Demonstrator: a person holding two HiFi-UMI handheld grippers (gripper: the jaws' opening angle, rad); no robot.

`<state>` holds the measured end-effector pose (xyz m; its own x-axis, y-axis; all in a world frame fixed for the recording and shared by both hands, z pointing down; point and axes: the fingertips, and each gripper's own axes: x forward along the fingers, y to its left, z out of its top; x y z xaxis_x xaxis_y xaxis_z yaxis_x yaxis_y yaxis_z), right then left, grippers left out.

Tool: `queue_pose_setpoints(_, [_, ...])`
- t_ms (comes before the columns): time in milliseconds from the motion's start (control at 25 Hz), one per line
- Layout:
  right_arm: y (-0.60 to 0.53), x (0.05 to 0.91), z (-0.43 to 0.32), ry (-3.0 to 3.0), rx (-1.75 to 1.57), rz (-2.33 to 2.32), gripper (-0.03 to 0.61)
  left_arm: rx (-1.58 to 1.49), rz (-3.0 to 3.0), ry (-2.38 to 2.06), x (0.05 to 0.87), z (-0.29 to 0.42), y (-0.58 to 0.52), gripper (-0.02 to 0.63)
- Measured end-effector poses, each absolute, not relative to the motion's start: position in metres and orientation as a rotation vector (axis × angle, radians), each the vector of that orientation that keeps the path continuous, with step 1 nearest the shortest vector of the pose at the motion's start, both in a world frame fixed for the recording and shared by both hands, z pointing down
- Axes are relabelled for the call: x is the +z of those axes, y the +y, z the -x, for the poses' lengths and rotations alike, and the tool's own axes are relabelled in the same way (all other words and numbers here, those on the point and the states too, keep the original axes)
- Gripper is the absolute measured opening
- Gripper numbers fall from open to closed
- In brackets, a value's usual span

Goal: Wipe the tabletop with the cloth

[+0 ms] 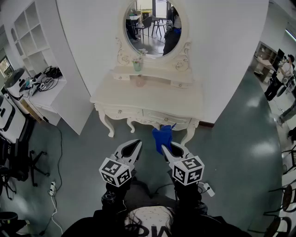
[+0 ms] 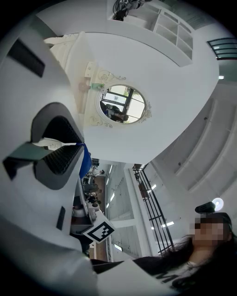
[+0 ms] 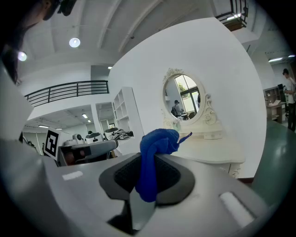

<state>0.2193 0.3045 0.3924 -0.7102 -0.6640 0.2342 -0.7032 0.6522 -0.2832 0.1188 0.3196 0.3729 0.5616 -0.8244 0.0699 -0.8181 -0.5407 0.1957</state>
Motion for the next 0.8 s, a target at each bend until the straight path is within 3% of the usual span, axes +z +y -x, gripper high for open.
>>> queue_pose_setpoints(800, [0.304,0.409,-0.222,-2.804,0.706,-1.101,0.084,0.027,-2.547,-1.419,0.382,-0.121,0.324,-0.008])
